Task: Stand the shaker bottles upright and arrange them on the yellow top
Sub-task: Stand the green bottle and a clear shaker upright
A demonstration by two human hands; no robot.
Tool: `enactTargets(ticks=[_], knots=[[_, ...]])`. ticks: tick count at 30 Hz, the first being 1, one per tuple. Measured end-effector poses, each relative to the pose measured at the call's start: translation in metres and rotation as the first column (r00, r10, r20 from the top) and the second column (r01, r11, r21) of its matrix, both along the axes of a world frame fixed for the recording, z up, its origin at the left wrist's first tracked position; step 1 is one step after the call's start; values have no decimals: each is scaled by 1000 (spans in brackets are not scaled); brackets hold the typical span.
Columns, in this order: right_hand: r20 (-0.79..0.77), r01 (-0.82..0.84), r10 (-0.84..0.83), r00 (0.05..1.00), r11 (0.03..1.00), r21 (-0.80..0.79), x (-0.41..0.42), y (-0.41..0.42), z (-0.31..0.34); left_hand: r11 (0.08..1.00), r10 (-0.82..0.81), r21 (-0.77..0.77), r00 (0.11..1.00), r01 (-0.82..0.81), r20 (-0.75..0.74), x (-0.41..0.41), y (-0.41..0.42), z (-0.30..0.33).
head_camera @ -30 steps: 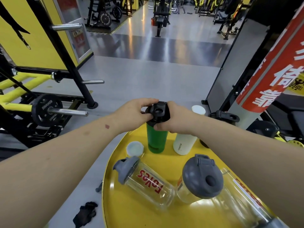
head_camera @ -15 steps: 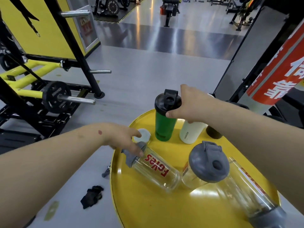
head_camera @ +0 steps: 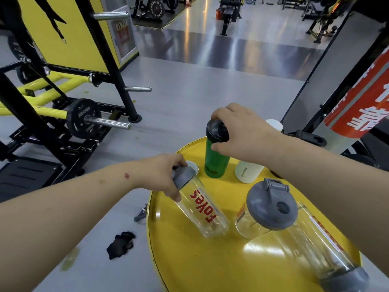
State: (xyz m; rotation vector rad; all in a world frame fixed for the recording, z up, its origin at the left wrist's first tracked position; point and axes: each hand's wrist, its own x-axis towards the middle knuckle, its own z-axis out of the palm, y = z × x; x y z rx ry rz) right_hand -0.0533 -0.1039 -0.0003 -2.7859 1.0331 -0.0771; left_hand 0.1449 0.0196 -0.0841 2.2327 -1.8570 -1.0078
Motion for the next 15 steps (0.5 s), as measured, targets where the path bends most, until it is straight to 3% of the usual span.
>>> enactTargets(ticks=[3, 11, 13, 15], knots=[[2, -27, 27, 1000, 1000, 14, -3, -1, 1, 993, -22, -116, 996, 32, 85, -6, 7, 21], [-12, -74, 75, 997, 996, 39, -17, 3, 5, 911, -98, -389, 988, 138, 121, -50, 10, 26], [38, -80, 77, 996, 993, 82, -26, 10, 12, 894, -105, -424, 988, 142, 110, -54, 7, 23], [-37, -67, 75, 997, 981, 180, -35, 17, 18, 896, -104, -427, 992, 123, 68, -57, 7, 21]])
